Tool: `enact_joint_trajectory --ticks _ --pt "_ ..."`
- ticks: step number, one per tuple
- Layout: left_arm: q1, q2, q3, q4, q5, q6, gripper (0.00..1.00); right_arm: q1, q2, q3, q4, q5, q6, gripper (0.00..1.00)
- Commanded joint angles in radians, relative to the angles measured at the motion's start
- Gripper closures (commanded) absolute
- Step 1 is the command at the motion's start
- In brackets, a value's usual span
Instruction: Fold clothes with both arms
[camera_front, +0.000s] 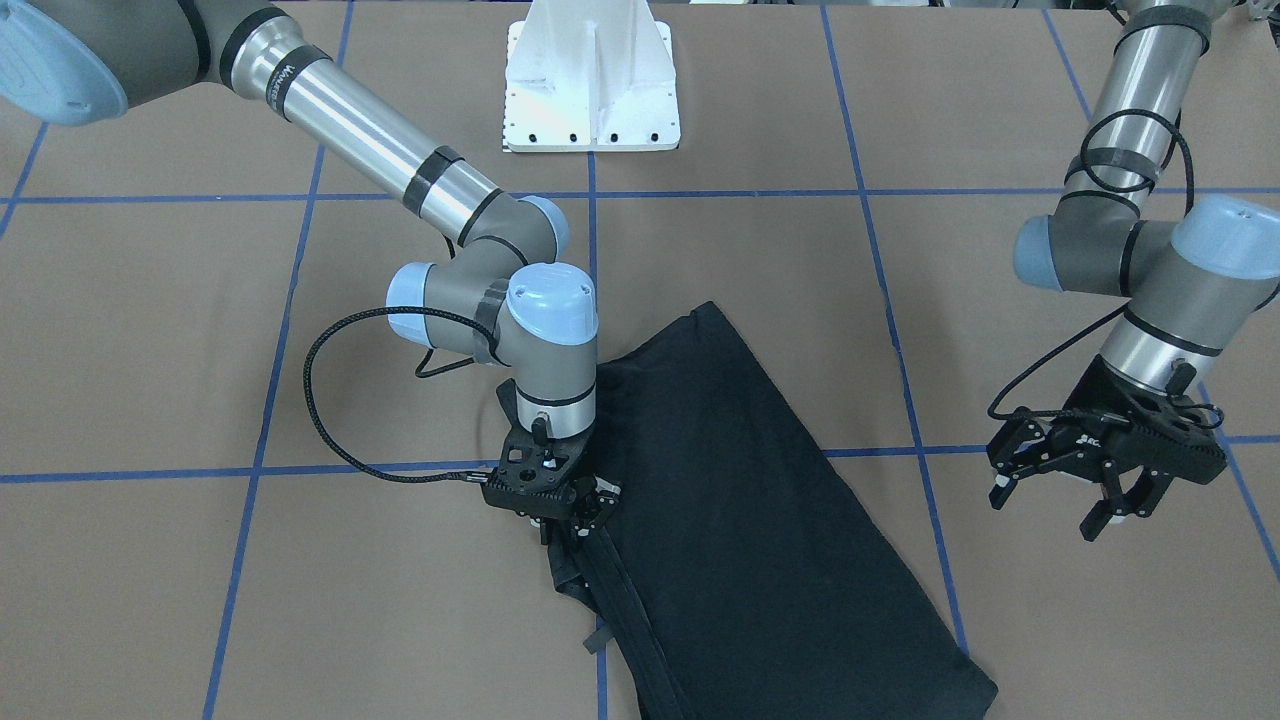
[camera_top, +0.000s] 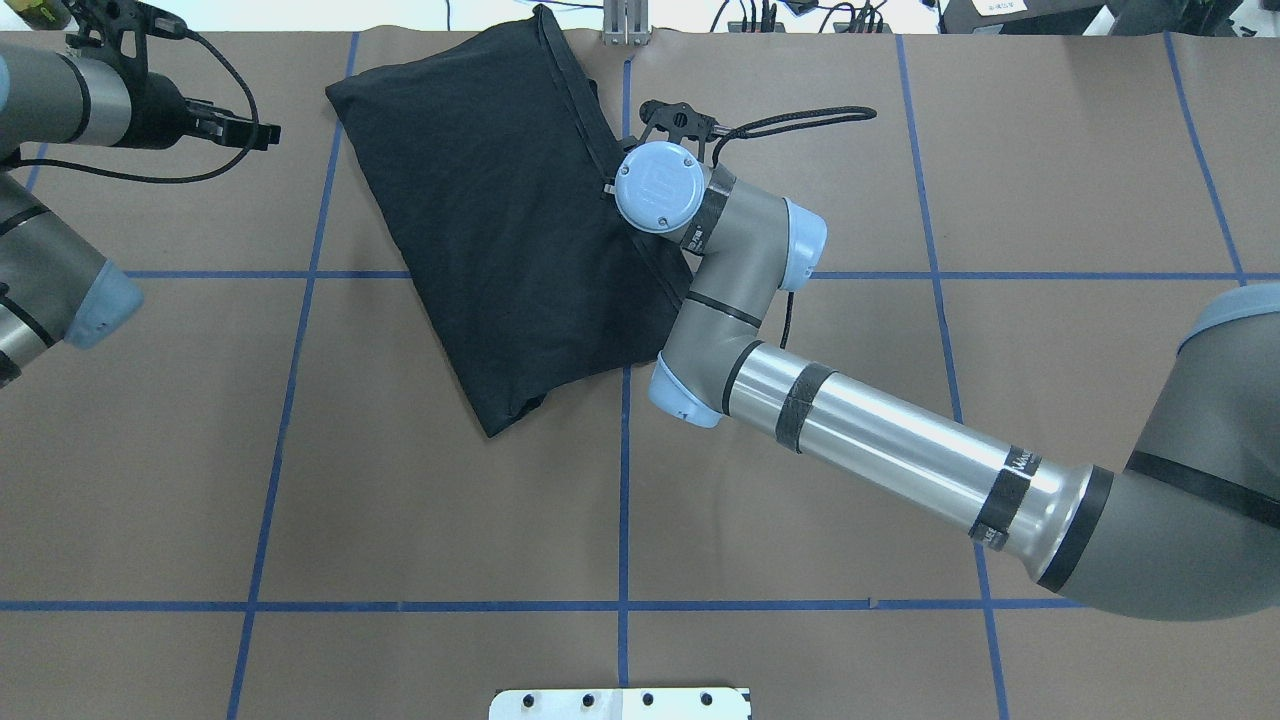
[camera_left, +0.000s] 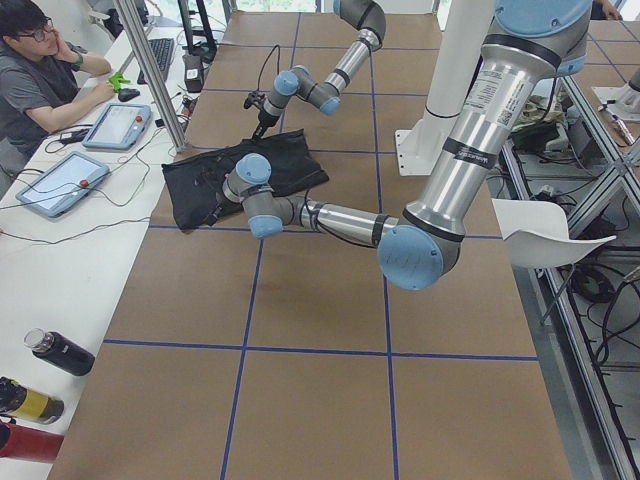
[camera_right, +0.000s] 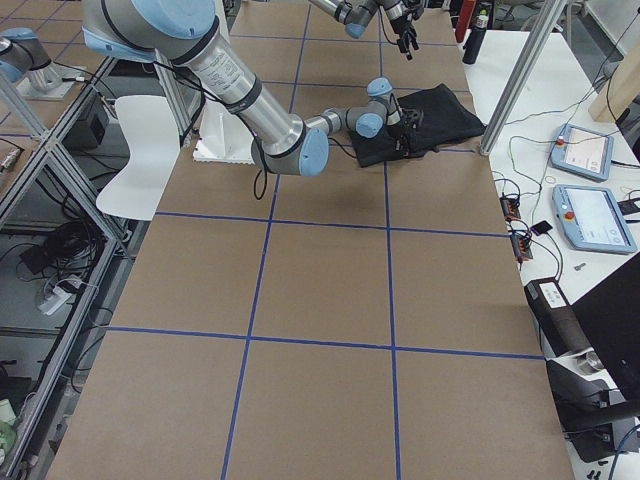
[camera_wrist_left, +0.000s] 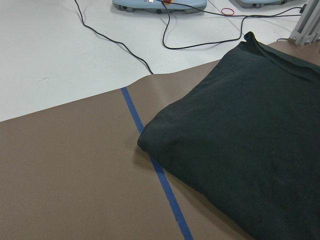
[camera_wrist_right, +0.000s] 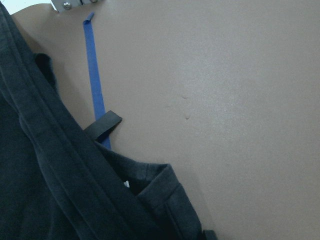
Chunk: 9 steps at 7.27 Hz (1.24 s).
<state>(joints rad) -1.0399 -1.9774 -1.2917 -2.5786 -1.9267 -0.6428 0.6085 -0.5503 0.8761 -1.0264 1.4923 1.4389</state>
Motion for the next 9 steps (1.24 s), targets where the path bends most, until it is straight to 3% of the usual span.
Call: enact_joint_trajectory --ticks 1,3,7,9 --pt "0.0 0.0 0.0 0.0 0.0 0.0 0.0 0.0 0.006 0.003 0.0 -0.003 0.0 1.0" --pt "0.001 -0.001 0.0 0.0 0.0 0.0 0.0 -0.001 0.004 0.045 -0.003 0.005 0.003 1.0" --pt "0.003 -0.001 -0.003 0.0 -0.002 0.0 0.0 -0.111 -0.238 0.513 -0.162 -0.006 0.021 1.0" --pt "0.003 -0.001 -0.003 0.0 -0.002 0.0 0.0 -0.16 -0.406 0.708 -0.165 -0.036 0.028 1.0"
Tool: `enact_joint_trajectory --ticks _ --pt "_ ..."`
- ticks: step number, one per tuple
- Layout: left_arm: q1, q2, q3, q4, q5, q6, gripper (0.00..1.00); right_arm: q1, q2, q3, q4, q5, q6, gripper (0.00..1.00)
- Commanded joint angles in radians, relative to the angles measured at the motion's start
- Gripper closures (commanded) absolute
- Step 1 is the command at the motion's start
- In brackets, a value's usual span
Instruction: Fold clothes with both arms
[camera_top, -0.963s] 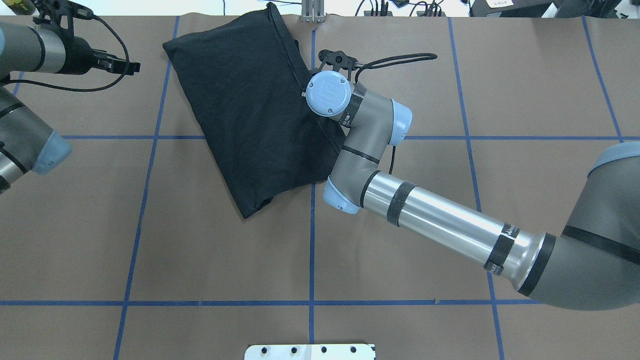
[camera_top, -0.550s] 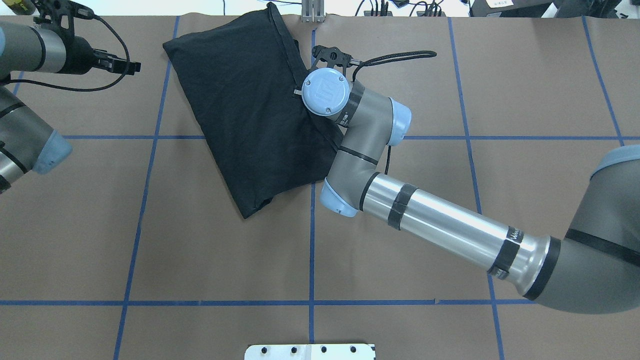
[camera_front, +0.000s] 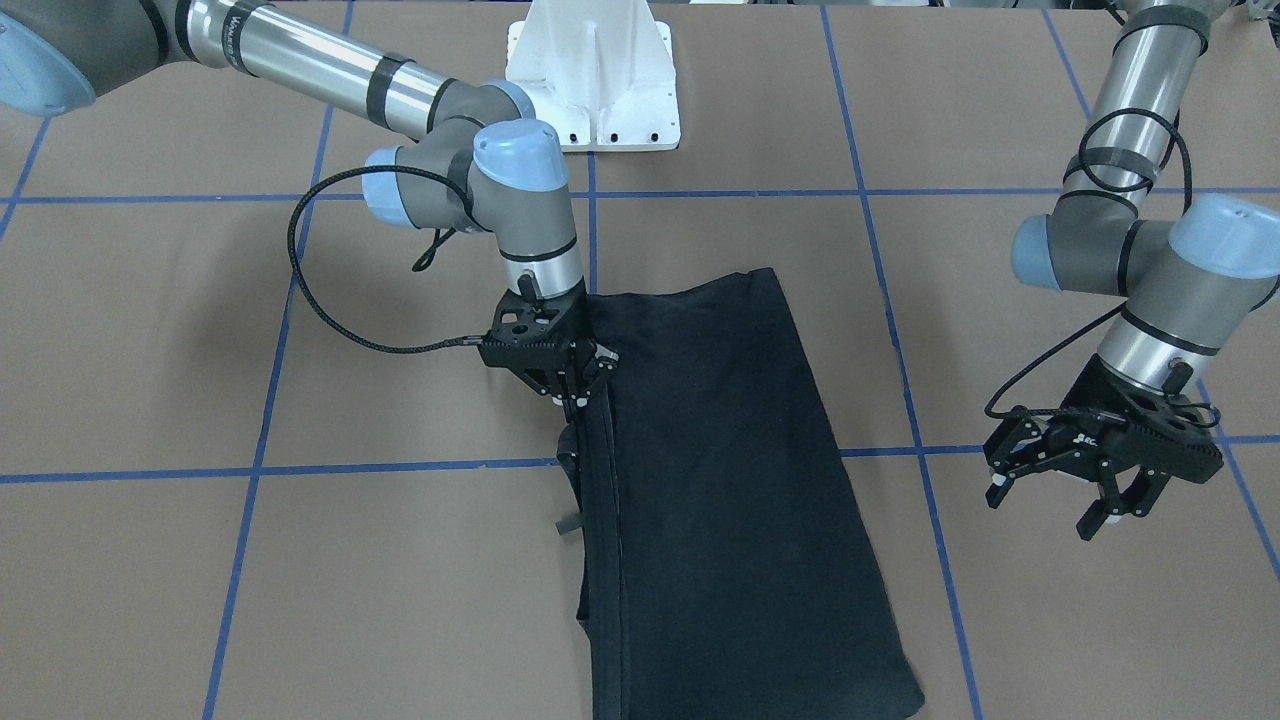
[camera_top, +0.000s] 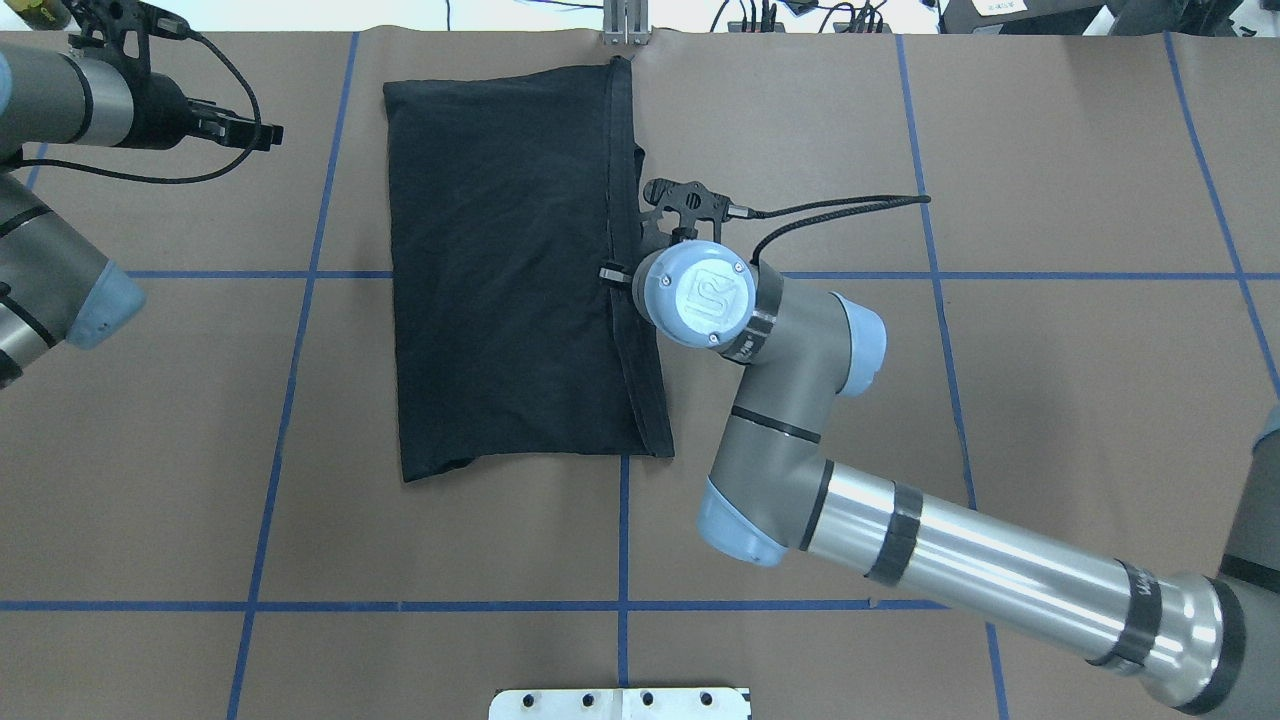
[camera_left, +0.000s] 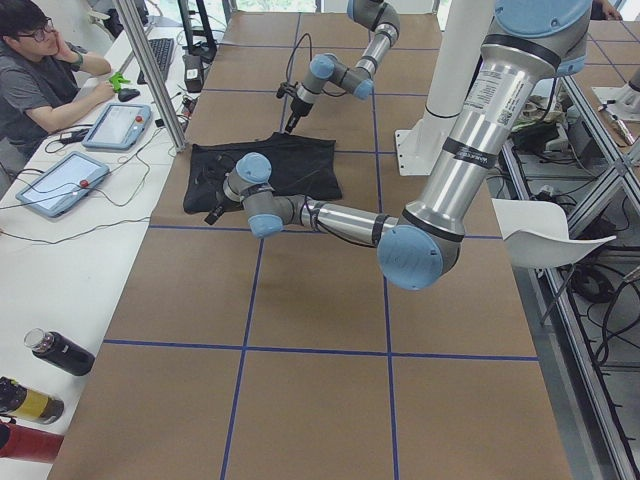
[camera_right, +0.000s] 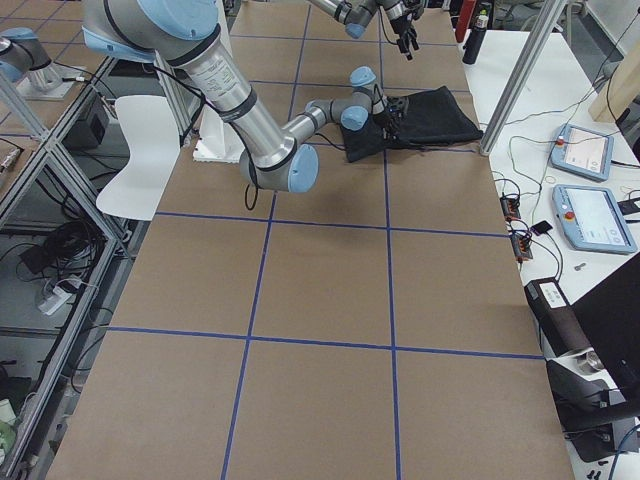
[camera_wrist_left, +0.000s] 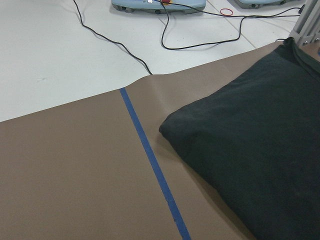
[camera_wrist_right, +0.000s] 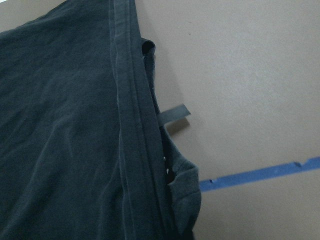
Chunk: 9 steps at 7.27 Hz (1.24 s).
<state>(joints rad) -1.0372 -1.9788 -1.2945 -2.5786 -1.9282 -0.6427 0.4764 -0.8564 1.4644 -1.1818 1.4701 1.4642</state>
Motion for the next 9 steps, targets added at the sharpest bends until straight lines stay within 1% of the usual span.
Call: enact_joint_trajectory --ticks 1,2,3,4,5,6,7,8,9 --pt "0.002 0.0 0.0 0.0 0.0 0.0 0.0 -0.041 -0.184 0.213 -0.01 -0.016 0.002 1.0" --pt "0.003 -0.002 0.0 0.002 0.0 -0.002 0.0 -0.05 -0.22 0.252 -0.012 -0.017 0.002 1.0" --pt "0.003 -0.002 0.0 0.002 0.0 -0.002 0.0 -0.061 -0.225 0.252 -0.015 -0.03 0.002 1.0" --pt "0.003 -0.002 0.0 0.002 0.0 0.0 0.0 -0.071 -0.225 0.249 -0.015 -0.033 -0.002 0.01" --pt "0.005 -0.003 0.001 0.002 0.0 0.0 0.0 -0.062 -0.21 0.252 -0.016 -0.027 -0.011 0.0" --pt "0.005 -0.005 0.001 0.005 0.0 0.0 0.0 -0.035 -0.179 0.249 -0.056 -0.01 -0.036 0.0" --pt "0.005 -0.005 0.001 0.005 0.0 0.0 0.0 -0.023 -0.083 0.243 -0.199 -0.002 -0.054 0.0" --pt "0.005 -0.005 0.001 0.005 0.0 0.0 0.0 -0.024 0.009 0.208 -0.334 -0.002 -0.048 0.0" --pt "0.005 -0.005 0.0 0.005 0.0 0.0 0.0 -0.032 0.076 0.115 -0.411 -0.002 -0.051 0.0"
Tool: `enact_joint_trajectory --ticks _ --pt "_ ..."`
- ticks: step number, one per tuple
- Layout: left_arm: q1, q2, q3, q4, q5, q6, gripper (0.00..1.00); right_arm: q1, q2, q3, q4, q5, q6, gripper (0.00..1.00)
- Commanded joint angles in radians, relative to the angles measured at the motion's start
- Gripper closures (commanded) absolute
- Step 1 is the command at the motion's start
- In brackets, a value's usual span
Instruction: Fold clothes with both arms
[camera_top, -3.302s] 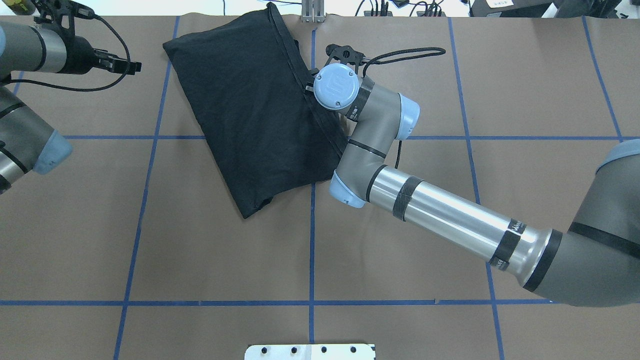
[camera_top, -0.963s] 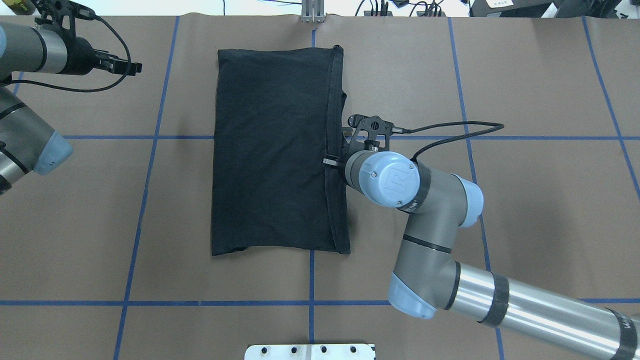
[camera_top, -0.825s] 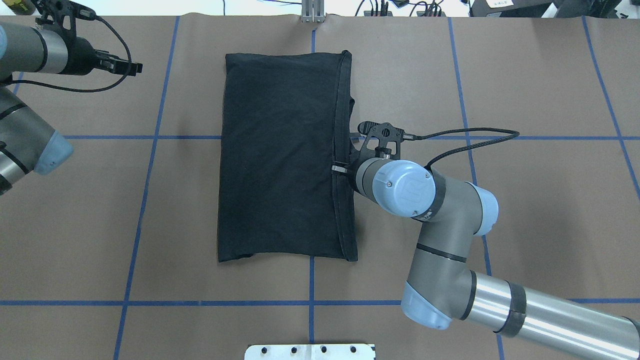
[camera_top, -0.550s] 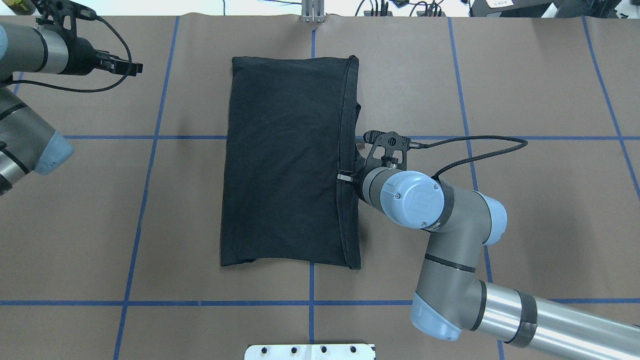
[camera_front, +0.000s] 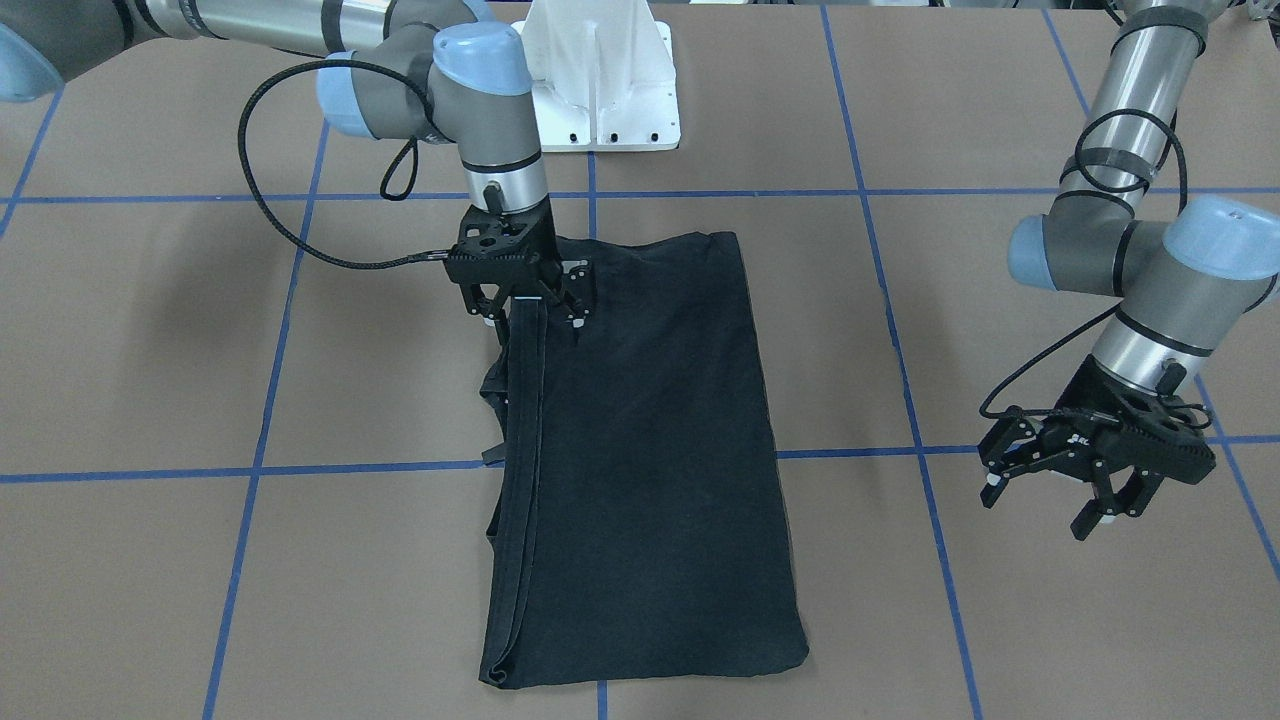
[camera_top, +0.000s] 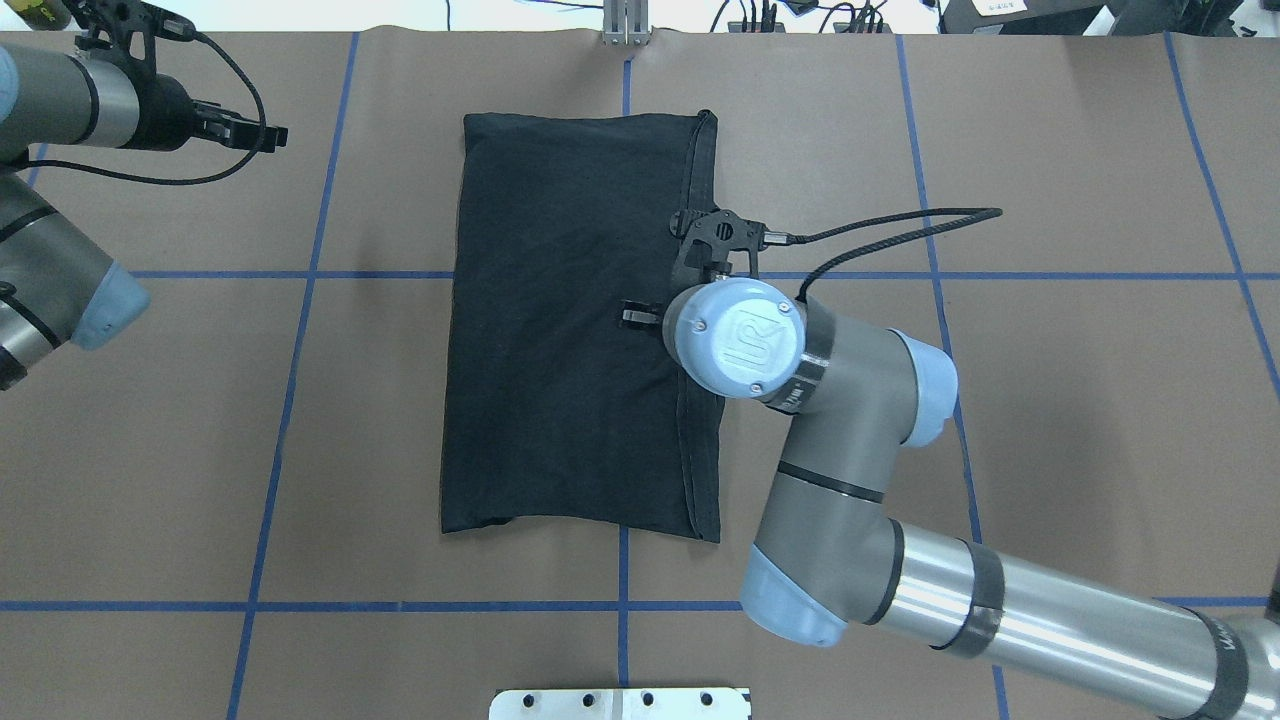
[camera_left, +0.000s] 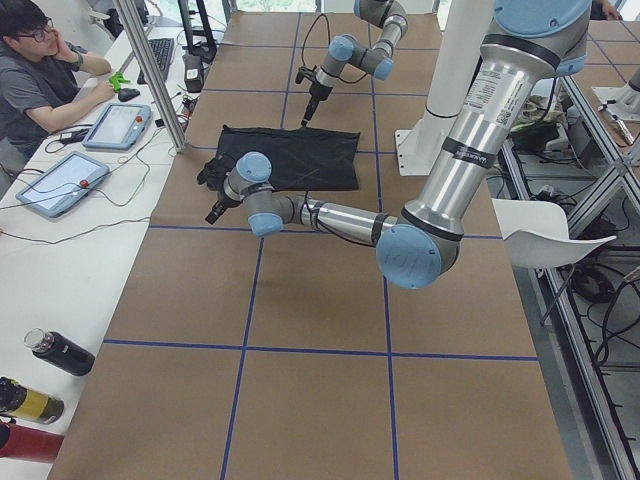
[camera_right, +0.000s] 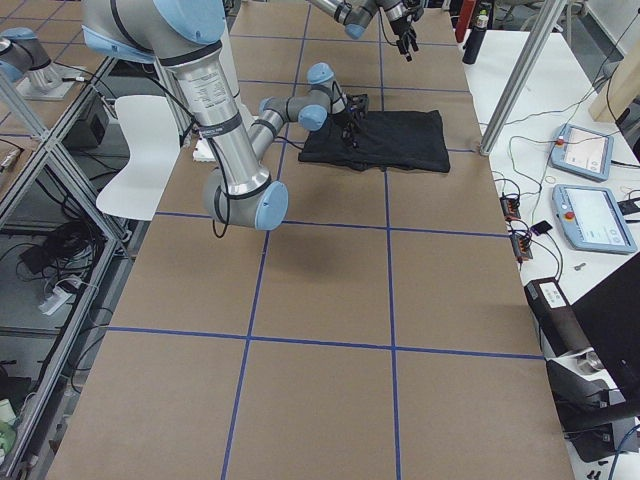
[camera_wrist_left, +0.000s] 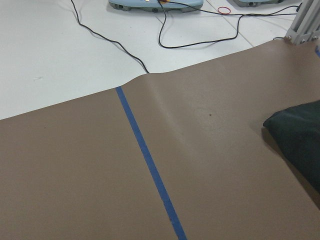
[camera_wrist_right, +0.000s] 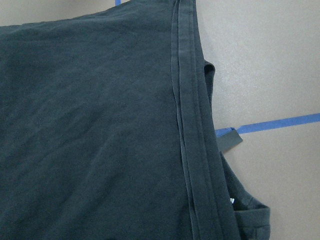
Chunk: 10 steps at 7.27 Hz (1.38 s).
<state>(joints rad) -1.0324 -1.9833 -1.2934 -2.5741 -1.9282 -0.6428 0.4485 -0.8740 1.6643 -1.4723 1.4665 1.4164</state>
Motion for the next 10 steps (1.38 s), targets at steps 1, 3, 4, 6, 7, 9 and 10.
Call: enact_joint_trajectory --ticks 1,3,4,6,7,9,10 --pt "0.0 0.0 -0.001 0.0 0.0 -0.002 0.0 -0.008 0.131 -0.148 -0.172 0.003 -0.014 0.0" --pt "0.0 0.001 -0.001 -0.001 0.0 0.0 0.0 -0.039 0.135 -0.15 -0.317 0.008 -0.08 0.0" --pt "0.0 0.001 -0.001 -0.001 0.0 0.0 0.0 -0.056 0.138 -0.152 -0.36 0.008 -0.082 0.0" --pt "0.0 0.001 -0.001 -0.001 -0.002 -0.002 0.0 -0.093 0.145 -0.153 -0.414 0.006 -0.082 0.0" --pt "0.0 0.001 -0.001 -0.001 -0.002 -0.002 0.0 -0.1 0.145 -0.161 -0.414 0.005 -0.082 0.0" --pt "0.0 0.001 -0.001 -0.001 -0.002 -0.002 0.0 -0.102 0.15 -0.204 -0.414 0.0 -0.086 0.0" --pt "0.0 0.001 -0.001 -0.001 -0.002 0.0 0.0 -0.1 0.148 -0.204 -0.418 -0.001 -0.109 0.0"
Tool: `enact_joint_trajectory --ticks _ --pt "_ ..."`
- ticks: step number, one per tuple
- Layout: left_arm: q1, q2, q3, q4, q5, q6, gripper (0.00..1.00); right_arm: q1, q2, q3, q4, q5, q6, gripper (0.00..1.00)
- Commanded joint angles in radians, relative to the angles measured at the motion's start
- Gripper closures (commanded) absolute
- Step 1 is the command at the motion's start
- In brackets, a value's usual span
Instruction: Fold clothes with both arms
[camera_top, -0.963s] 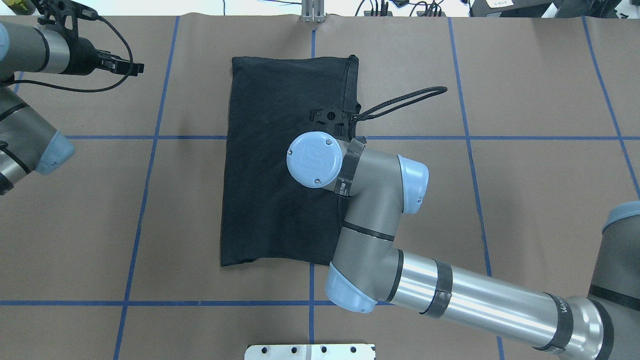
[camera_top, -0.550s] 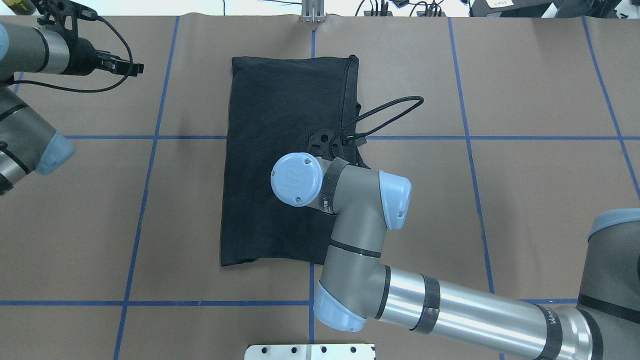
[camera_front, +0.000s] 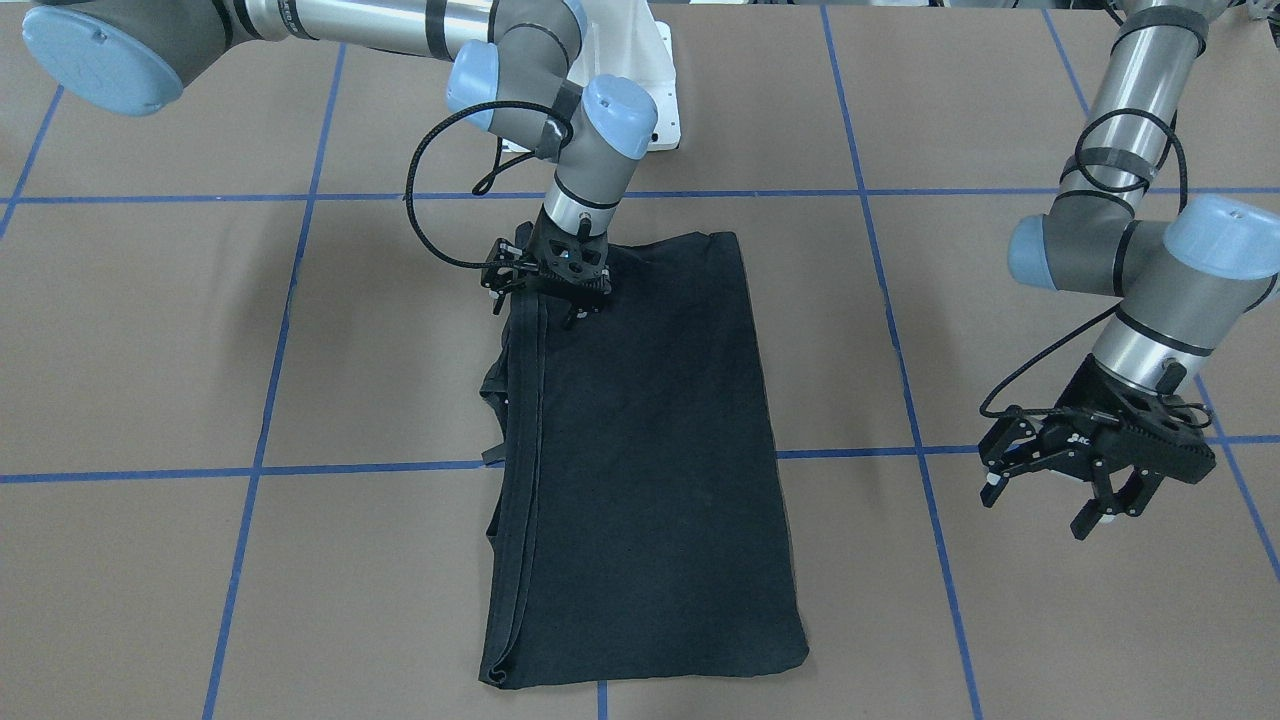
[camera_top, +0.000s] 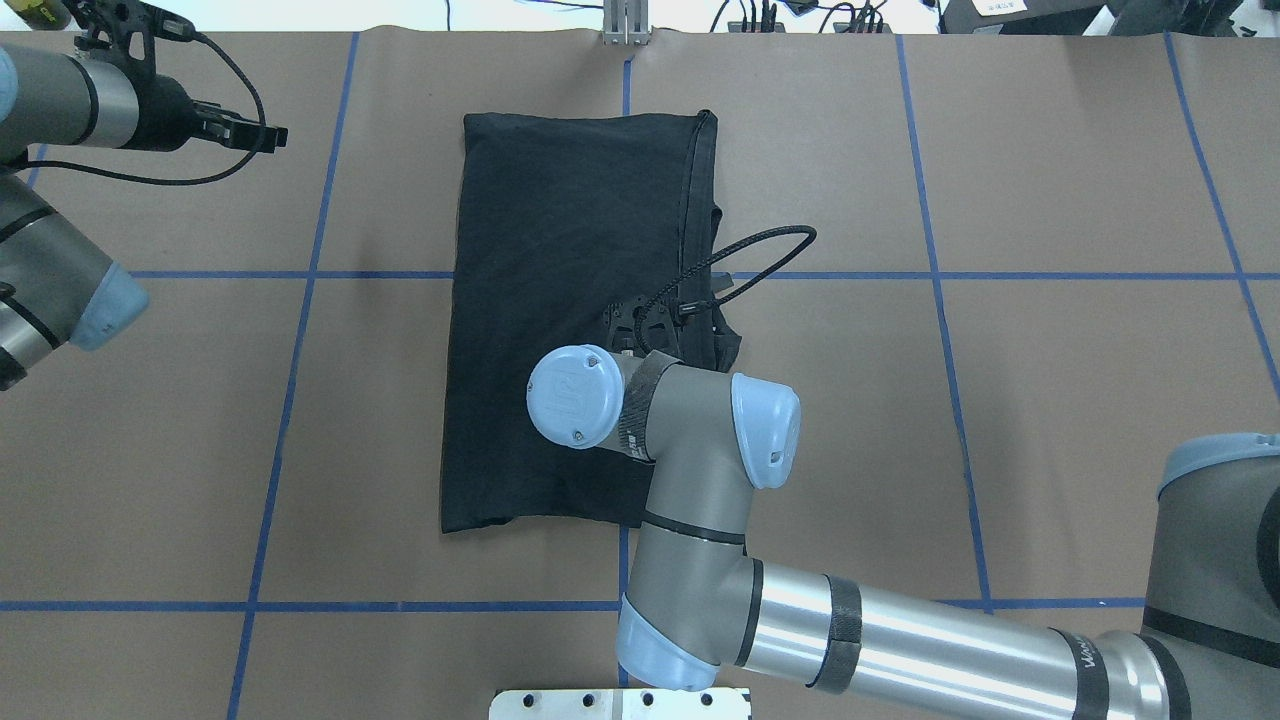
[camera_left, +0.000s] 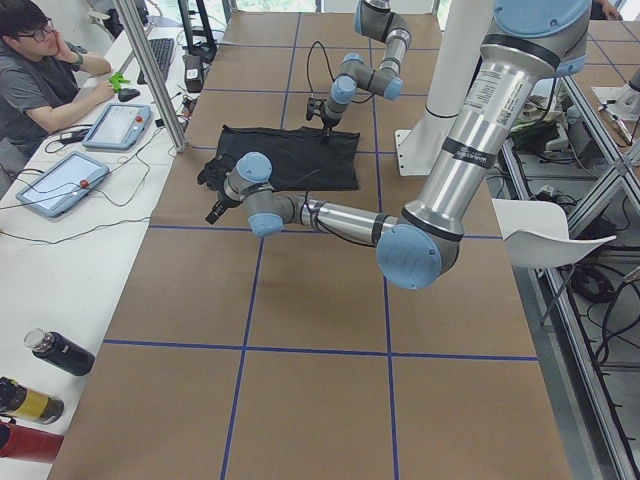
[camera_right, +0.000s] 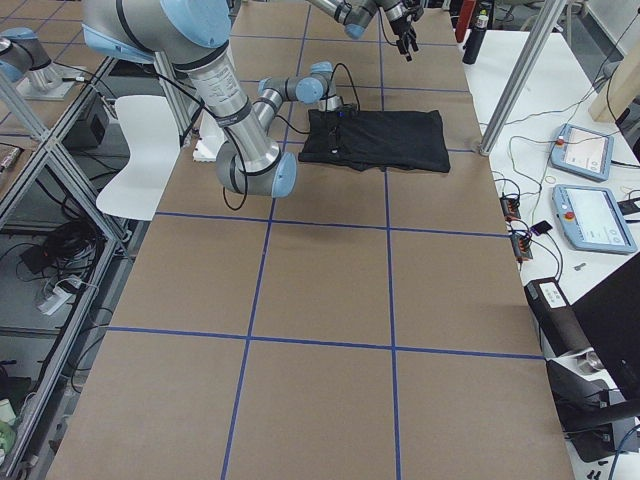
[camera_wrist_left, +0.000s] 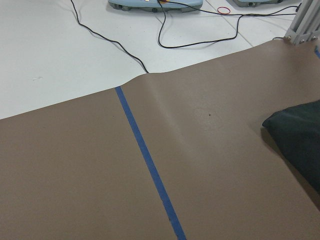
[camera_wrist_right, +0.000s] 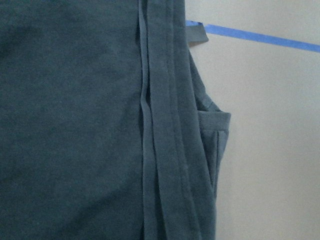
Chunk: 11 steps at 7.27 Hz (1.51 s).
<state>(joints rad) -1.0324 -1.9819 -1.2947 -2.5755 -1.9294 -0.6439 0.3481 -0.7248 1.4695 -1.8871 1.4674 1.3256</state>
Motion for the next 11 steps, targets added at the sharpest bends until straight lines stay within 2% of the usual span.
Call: enact_joint_trajectory --ticks 1,5,6,8,9,11 --pt "0.0 0.0 0.0 0.0 0.0 0.0 0.0 0.002 -0.001 -0.003 -0.021 -0.002 -0.054 0.0" --pt "0.0 0.0 0.002 0.0 0.001 -0.002 0.0 0.035 -0.024 0.018 -0.053 -0.006 -0.111 0.0" --pt "0.0 0.0 0.002 0.0 0.001 -0.002 0.0 0.038 -0.069 0.085 -0.073 -0.002 -0.114 0.0" --pt "0.0 0.0 0.002 -0.002 0.001 -0.002 0.0 0.04 -0.197 0.301 -0.174 -0.002 -0.163 0.0" --pt "0.0 0.0 0.0 -0.002 0.001 -0.002 0.0 0.04 -0.232 0.32 -0.178 -0.007 -0.163 0.0" --pt "0.0 0.0 0.0 0.0 0.0 -0.002 0.0 0.051 -0.232 0.322 -0.171 -0.007 -0.163 0.0"
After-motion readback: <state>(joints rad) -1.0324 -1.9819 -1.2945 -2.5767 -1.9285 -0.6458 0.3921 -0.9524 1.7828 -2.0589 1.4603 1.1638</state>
